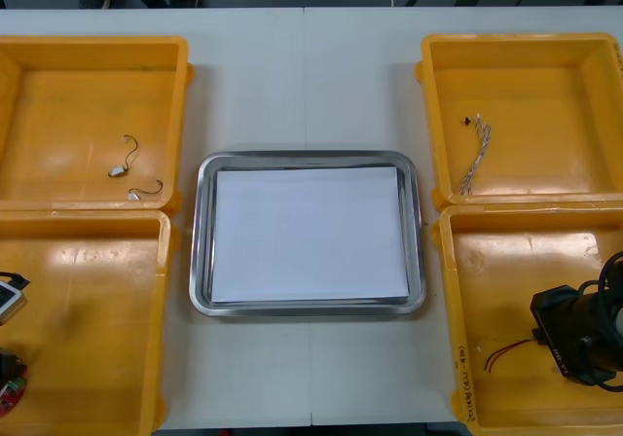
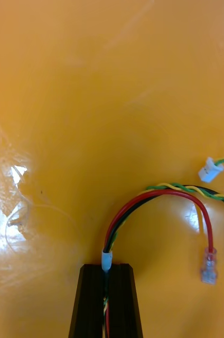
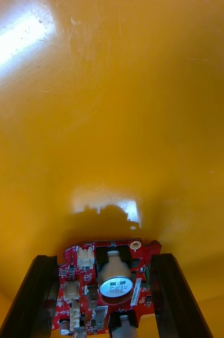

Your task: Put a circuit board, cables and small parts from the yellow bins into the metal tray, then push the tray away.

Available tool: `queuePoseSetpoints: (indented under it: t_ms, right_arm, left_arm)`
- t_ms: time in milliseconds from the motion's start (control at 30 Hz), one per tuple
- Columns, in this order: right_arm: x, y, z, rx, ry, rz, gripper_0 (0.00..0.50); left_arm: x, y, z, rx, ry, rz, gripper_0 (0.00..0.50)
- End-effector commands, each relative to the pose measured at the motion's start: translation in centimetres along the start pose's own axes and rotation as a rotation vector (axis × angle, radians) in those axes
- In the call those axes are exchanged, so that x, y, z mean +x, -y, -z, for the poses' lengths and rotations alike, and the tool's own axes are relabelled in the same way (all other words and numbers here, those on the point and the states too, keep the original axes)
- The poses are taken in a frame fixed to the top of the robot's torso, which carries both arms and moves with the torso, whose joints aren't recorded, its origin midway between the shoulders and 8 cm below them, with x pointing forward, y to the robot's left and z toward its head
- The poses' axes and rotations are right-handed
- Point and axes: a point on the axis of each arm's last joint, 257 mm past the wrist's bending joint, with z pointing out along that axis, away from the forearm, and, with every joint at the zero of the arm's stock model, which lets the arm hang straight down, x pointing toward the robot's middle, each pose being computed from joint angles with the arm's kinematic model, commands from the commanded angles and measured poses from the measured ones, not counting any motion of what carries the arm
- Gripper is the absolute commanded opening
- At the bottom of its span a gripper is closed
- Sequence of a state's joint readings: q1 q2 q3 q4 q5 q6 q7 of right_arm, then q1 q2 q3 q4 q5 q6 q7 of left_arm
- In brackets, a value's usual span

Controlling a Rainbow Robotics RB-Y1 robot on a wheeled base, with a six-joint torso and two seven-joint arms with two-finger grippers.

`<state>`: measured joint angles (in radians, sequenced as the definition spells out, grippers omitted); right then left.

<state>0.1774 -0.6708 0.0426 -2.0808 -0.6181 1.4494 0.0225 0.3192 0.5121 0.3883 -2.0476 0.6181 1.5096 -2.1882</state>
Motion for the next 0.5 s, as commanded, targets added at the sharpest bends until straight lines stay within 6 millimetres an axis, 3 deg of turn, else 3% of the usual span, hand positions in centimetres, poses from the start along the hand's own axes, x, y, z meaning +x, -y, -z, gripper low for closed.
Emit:
queuePoseSetpoints:
  t_ms: [33, 67, 100, 133, 200, 333, 367, 433, 500]
  right_arm:
    - [-1.1, -0.8, 2.3, -0.005, 0.015, 0.127, 0.000]
    - [-1.1, -1.0, 3.2, -0.006, 0.010, 0.171, 0.000]
    - [-1.3, -0.9, 4.0, 0.002, 0.017, 0.230, 0.000]
    - [-1.3, -1.0, 4.3, 0.003, 0.019, 0.250, 0.000]
    - [-1.1, -1.2, 5.2, 0.006, 0.023, 0.329, 0.000]
    - [-1.2, -1.9, 7.4, 0.008, 0.043, 0.447, 0.000]
    - [-1.2, -1.9, 7.4, 0.008, 0.043, 0.447, 0.000]
    - [-0.9, -2.5, 8.2, -0.003, 0.048, 0.504, 0.000]
    - [-0.6, -3.1, 8.7, -0.018, 0.050, 0.549, 0.000]
  left_arm:
    - [0.1, 0.7, -0.5, 0.004, -0.001, -0.016, 0.500]
    - [0.2, 0.7, -0.6, 0.005, -0.005, -0.013, 0.495]
    - [0.3, 0.6, -0.6, 0.005, -0.006, -0.011, 0.423]
    - [0.3, 0.6, -0.6, 0.005, -0.006, -0.011, 0.407]
    - [0.3, 0.6, -0.6, 0.004, -0.007, -0.012, 0.322]
    - [0.3, 0.6, -0.6, 0.003, -0.008, -0.012, 0.064]
    - [0.3, 0.6, -0.6, 0.003, -0.008, -0.012, 0.064]
    - [0.3, 0.6, -0.6, 0.003, -0.008, -0.012, 0.005]
    - [0.3, 0.5, -0.5, 0.001, -0.007, -0.012, 0.000]
